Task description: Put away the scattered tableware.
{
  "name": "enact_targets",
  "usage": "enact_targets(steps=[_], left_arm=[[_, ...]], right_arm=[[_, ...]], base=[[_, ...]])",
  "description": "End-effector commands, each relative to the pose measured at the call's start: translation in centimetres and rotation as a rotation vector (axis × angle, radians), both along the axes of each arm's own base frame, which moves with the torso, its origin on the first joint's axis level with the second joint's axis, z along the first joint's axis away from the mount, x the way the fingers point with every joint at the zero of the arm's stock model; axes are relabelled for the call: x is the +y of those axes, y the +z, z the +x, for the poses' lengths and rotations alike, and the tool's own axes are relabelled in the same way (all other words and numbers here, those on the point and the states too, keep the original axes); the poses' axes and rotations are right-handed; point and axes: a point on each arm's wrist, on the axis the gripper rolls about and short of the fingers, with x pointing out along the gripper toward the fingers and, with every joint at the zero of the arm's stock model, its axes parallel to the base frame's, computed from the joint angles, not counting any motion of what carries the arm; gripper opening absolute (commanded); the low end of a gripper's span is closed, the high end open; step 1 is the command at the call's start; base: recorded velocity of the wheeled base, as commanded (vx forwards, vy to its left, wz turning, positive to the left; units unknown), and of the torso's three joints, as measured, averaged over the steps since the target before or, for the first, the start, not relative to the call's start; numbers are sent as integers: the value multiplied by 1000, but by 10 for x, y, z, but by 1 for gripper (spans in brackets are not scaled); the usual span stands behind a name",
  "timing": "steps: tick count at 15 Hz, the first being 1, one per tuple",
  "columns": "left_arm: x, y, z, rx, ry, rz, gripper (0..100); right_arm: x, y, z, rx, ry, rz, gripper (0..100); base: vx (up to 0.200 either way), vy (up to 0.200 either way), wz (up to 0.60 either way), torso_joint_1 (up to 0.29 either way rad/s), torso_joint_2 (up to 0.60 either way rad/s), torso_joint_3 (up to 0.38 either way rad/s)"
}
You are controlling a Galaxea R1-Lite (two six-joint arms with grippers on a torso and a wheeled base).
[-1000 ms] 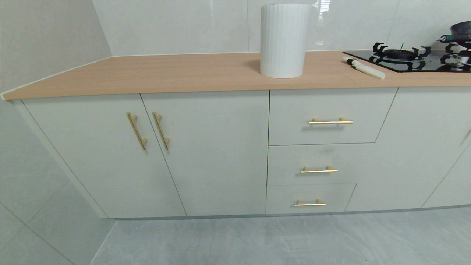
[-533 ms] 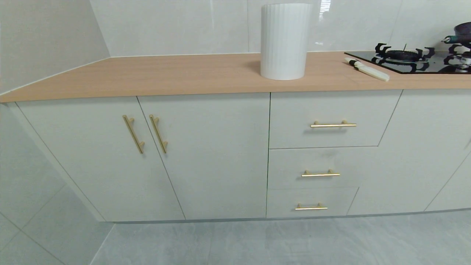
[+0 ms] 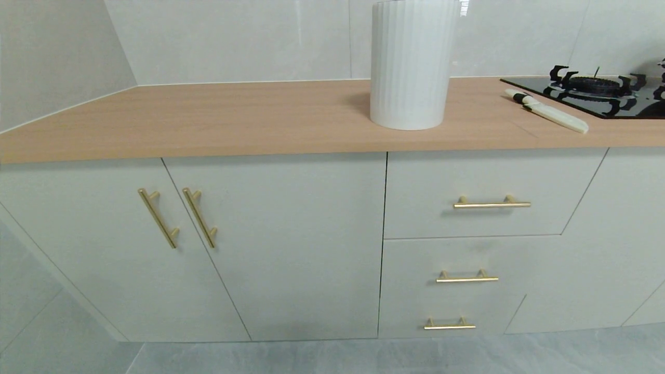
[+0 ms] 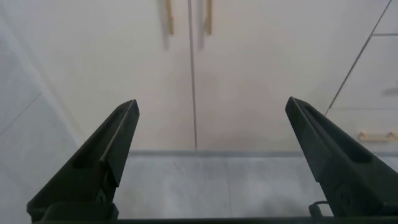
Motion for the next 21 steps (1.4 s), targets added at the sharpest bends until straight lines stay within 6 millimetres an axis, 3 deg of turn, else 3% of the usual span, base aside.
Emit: enact_targets(steps=[1, 6, 15, 21], left_arm=[[0, 0, 0, 0, 1, 0, 100], [0, 0, 0, 0, 1, 0, 100], [0, 0, 0, 0, 1, 2, 100], [0, 0, 0, 0, 1, 2, 100]], right_arm=[[0, 0, 0, 3, 0, 0, 100], [0, 0, 0, 3, 0, 0, 100], [0, 0, 0, 3, 2, 0, 100], [0, 0, 0, 2, 0, 0, 100]], base=[[200, 0, 0, 2, -2, 2], [200, 0, 0, -1, 2, 2], [0, 0, 0, 0, 0, 0], [0, -200, 0, 2, 1, 2]])
